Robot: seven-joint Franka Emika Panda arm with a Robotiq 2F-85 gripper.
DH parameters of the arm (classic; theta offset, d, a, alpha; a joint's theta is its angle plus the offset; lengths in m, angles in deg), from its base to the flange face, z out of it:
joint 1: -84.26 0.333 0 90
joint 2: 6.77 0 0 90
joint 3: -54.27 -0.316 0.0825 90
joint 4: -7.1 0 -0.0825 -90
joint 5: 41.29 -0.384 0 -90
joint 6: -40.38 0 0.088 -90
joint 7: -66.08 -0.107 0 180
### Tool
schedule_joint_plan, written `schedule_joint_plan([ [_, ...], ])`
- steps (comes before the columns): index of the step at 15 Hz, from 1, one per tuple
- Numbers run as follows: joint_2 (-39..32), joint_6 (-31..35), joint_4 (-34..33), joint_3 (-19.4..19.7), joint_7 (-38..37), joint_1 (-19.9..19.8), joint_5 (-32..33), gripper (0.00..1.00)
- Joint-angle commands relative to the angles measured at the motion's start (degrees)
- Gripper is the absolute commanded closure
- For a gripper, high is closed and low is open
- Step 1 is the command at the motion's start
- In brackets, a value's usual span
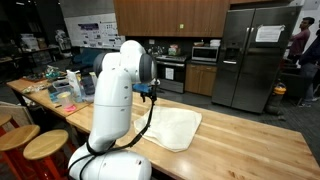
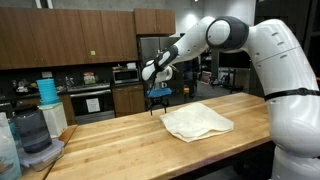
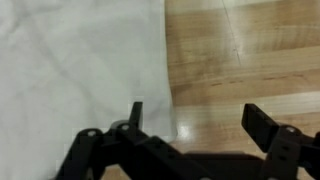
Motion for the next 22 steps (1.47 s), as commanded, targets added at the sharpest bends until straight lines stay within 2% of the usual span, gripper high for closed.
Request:
schedule_joint_plan([
  [1, 0.3, 3.1, 0.9, 2.7, -8.2, 2.5, 5.7, 0.0],
  [7, -1.1, 1.6, 0.1, 3.6, -15.9, 3.2, 11.8, 0.0],
  [14, -2.8, -0.1, -0.8, 3.8, -17.7, 2.6, 12.0, 0.0],
  [16, -3.3, -0.7, -1.1, 3.9, -18.0, 2.5, 11.7, 0.03],
  [17, -3.6, -1.0, -1.3, 4.0, -18.2, 2.4, 11.7, 0.05],
  [18, -3.8, -1.2, -1.4, 4.0, -18.4, 2.4, 11.6, 0.25],
  [19, -4.0, -1.5, -1.6, 4.1, -18.5, 2.4, 11.5, 0.3],
  [20, -4.0, -1.8, -1.5, 4.1, -18.5, 2.3, 11.4, 0.3],
  [22, -4.2, -2.1, -1.7, 4.1, -18.7, 2.3, 11.3, 0.43],
])
